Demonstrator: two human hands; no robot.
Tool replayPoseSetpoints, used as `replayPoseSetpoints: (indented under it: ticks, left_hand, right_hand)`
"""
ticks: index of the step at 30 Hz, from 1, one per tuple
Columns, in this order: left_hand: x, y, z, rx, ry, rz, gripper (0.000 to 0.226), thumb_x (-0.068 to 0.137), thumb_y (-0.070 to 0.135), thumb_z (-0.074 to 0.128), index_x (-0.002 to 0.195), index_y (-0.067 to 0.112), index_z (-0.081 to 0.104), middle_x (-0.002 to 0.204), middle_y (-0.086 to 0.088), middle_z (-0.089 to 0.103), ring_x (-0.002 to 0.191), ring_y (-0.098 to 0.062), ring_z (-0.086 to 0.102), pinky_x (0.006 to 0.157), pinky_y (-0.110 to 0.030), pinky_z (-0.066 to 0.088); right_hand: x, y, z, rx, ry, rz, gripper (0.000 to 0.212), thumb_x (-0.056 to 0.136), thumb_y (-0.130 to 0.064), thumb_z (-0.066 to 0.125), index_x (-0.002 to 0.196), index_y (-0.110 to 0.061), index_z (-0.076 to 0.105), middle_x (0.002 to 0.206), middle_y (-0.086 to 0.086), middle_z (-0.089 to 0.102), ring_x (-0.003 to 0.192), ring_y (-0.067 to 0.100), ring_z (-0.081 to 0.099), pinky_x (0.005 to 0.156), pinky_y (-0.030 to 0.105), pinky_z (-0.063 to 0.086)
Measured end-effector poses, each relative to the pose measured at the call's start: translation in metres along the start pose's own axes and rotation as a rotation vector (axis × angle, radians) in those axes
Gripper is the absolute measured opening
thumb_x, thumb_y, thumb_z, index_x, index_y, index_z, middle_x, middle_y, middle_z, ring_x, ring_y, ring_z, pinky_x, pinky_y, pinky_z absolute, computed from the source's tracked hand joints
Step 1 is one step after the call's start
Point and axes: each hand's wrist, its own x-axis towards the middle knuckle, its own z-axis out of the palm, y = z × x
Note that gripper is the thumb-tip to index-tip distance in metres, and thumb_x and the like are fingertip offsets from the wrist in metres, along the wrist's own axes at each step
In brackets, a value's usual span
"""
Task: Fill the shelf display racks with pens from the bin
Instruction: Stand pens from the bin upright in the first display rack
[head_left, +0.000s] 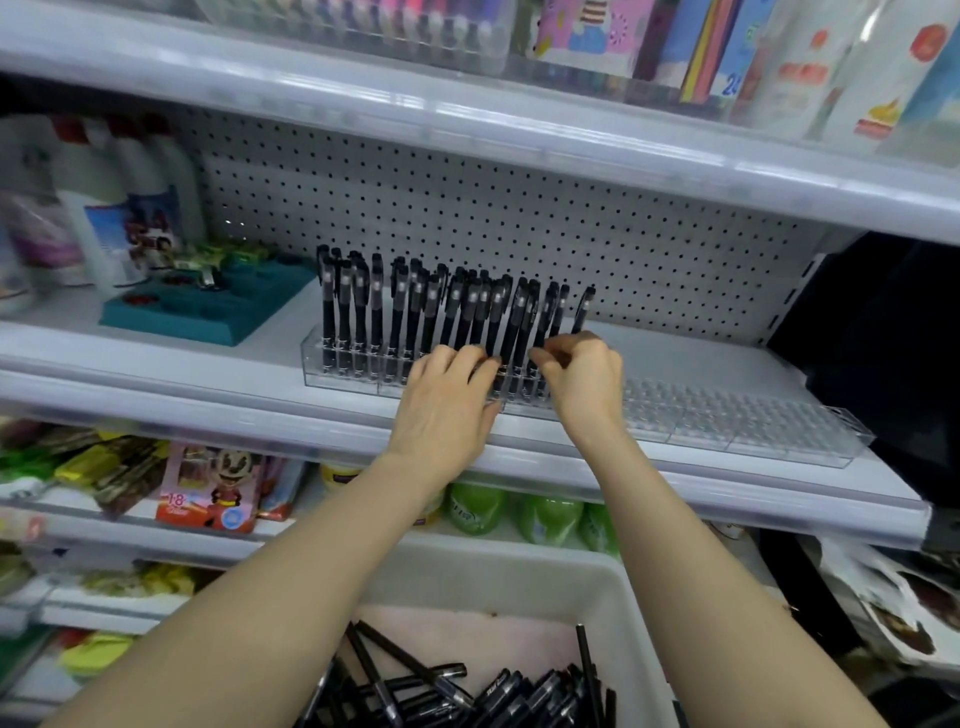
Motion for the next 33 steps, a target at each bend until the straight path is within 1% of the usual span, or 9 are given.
replayPoseSetpoints:
  ticks: [8, 13, 20, 22, 24, 26, 28, 30, 33]
  left_hand:
    - [-0.001, 0.001, -0.001, -0.028, 0.016, -0.008, 0.046, 0.087, 0.034, 0.066, 0.127, 0.013, 0.059, 0.119, -0.003, 0.056, 0.104, -0.024, 0.048, 0.092, -0.040, 0.042]
    - [-0.001, 0.001, -0.004, -0.066, -0.003, -0.010, 0.046, 0.090, 0.034, 0.063, 0.130, 0.013, 0.058, 0.121, -0.003, 0.055, 0.107, -0.024, 0.047, 0.095, -0.040, 0.042]
    - [-0.010, -0.004, -0.014, -0.189, -0.083, 0.021, 0.054, 0.097, 0.032, 0.053, 0.146, 0.014, 0.040, 0.144, -0.003, 0.043, 0.134, -0.022, 0.033, 0.113, -0.036, 0.031]
    - [-0.021, -0.003, -0.020, -0.216, -0.062, 0.012, 0.054, 0.097, 0.029, 0.054, 0.147, 0.015, 0.040, 0.145, -0.002, 0.041, 0.138, -0.020, 0.030, 0.116, -0.037, 0.029]
    - [-0.036, -0.001, -0.027, -0.257, -0.066, -0.041, 0.051, 0.098, 0.029, 0.052, 0.146, 0.020, 0.040, 0.144, 0.001, 0.041, 0.136, -0.017, 0.032, 0.113, -0.034, 0.031]
    - [-0.055, -0.002, -0.032, -0.291, -0.075, -0.077, 0.044, 0.099, 0.029, 0.051, 0.142, 0.021, 0.046, 0.138, 0.002, 0.046, 0.128, -0.015, 0.040, 0.104, -0.034, 0.040]
    - [-0.077, -0.006, -0.034, -0.317, -0.085, -0.071, 0.036, 0.098, 0.026, 0.052, 0.134, 0.019, 0.055, 0.125, 0.000, 0.054, 0.115, -0.018, 0.048, 0.093, -0.035, 0.046]
    - [-0.100, -0.010, -0.030, -0.330, -0.120, -0.067, 0.030, 0.097, 0.025, 0.054, 0.125, 0.017, 0.062, 0.113, -0.001, 0.059, 0.105, -0.020, 0.054, 0.084, -0.037, 0.048]
    - [-0.134, -0.016, -0.017, -0.308, -0.199, -0.081, 0.030, 0.096, 0.028, 0.055, 0.122, 0.017, 0.064, 0.111, -0.002, 0.060, 0.103, -0.024, 0.056, 0.084, -0.037, 0.047]
  right_hand:
    - [0.001, -0.004, -0.002, -0.120, 0.000, 0.027, 0.023, 0.092, -0.026, 0.065, 0.104, -0.009, 0.075, 0.100, 0.015, 0.070, 0.088, 0.031, 0.062, 0.072, 0.027, 0.042]
    - [-0.001, -0.005, 0.000, -0.136, -0.002, 0.049, 0.022, 0.094, -0.025, 0.062, 0.104, -0.009, 0.075, 0.100, 0.016, 0.069, 0.082, 0.028, 0.056, 0.069, 0.027, 0.039]
    - [-0.007, -0.005, -0.002, -0.130, -0.017, 0.035, 0.019, 0.093, -0.023, 0.063, 0.097, -0.009, 0.076, 0.095, 0.015, 0.069, 0.083, 0.032, 0.060, 0.070, 0.031, 0.045]
    - [-0.015, -0.003, -0.005, -0.150, 0.009, 0.002, 0.019, 0.093, -0.021, 0.062, 0.101, -0.009, 0.075, 0.099, 0.015, 0.066, 0.081, 0.028, 0.058, 0.071, 0.030, 0.041]
    - [-0.030, -0.001, -0.010, -0.134, 0.055, -0.007, 0.022, 0.094, -0.018, 0.061, 0.110, -0.008, 0.072, 0.103, 0.013, 0.063, 0.080, 0.022, 0.053, 0.073, 0.028, 0.038]
    - [-0.049, 0.001, -0.012, -0.089, 0.090, -0.039, 0.022, 0.094, -0.016, 0.061, 0.113, -0.009, 0.070, 0.102, 0.010, 0.063, 0.085, 0.022, 0.057, 0.079, 0.033, 0.044]
    - [-0.074, 0.005, -0.009, -0.063, 0.098, -0.090, 0.019, 0.093, -0.015, 0.063, 0.110, -0.010, 0.072, 0.098, 0.007, 0.064, 0.085, 0.020, 0.060, 0.083, 0.032, 0.048]
    - [-0.100, 0.009, -0.004, -0.040, 0.075, -0.133, 0.015, 0.091, -0.015, 0.066, 0.103, -0.013, 0.074, 0.094, 0.004, 0.066, 0.081, 0.016, 0.059, 0.079, 0.027, 0.045]
    - [-0.140, 0.014, 0.006, 0.006, -0.011, -0.171, 0.009, 0.087, -0.016, 0.069, 0.093, -0.015, 0.075, 0.087, -0.003, 0.066, 0.076, 0.011, 0.058, 0.072, 0.021, 0.039]
